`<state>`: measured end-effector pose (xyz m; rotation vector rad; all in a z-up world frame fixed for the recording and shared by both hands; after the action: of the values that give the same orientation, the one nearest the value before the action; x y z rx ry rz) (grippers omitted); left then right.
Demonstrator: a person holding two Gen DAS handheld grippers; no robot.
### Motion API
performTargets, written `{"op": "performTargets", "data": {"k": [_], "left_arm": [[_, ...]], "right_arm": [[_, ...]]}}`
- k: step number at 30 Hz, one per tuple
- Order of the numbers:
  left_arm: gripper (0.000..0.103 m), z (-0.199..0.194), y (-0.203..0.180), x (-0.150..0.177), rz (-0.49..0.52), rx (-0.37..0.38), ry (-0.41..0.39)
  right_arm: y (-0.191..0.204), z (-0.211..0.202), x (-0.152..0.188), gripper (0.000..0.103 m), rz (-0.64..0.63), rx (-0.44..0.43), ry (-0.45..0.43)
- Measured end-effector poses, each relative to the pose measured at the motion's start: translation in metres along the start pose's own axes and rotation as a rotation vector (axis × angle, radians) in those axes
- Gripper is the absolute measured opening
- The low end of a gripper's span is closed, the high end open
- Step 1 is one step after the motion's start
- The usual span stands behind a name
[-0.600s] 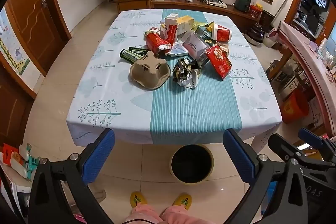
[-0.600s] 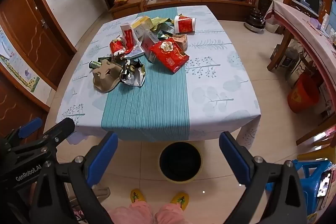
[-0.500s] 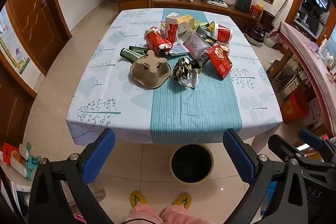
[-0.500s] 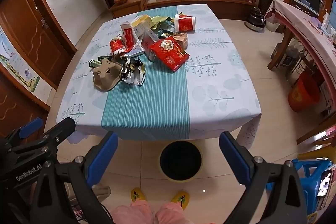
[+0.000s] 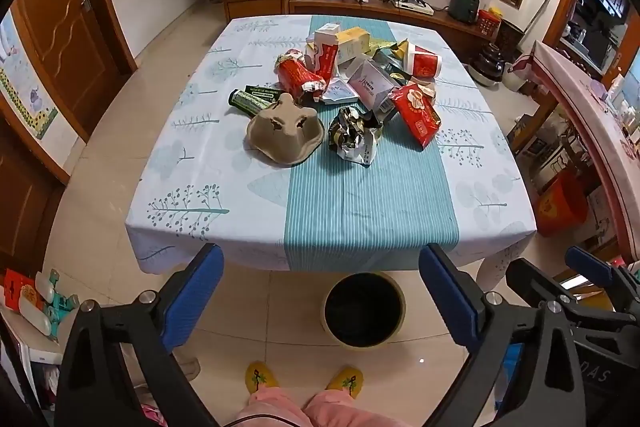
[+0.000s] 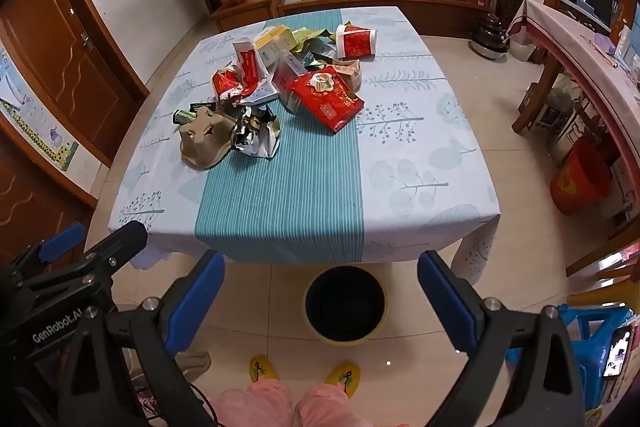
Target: Collect trash
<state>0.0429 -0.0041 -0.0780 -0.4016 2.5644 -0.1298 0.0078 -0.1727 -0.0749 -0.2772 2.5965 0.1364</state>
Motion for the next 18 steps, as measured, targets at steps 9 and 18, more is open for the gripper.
{"op": "performTargets", "data": {"k": [9,18], "left_arm": [[0.096,0.0007,-0.0002,0.0018,-0.003,-0.002,-0.002],[0.096,-0.0008,0.0057,0.0047,-0.001,-0.011,0.005]], "right_arm": [[0.0067,0.0018,0.0073,0.098,0.007,0.000,0.004],[0.0061,0.0034,0.0089,0.098,0.009,-0.010,0.015]]}}
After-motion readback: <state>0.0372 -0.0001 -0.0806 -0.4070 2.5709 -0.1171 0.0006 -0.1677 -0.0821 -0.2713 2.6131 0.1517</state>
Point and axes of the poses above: each gripper's, at about its wrist camera, not at the fingertips, and z roughly the way its jaws point, y to its left, x to its underside, the point moved 9 cm from there along z, roughly the way its jaws point, and after that the axes turned 14 degrees about -z, right-handed, at the moved point
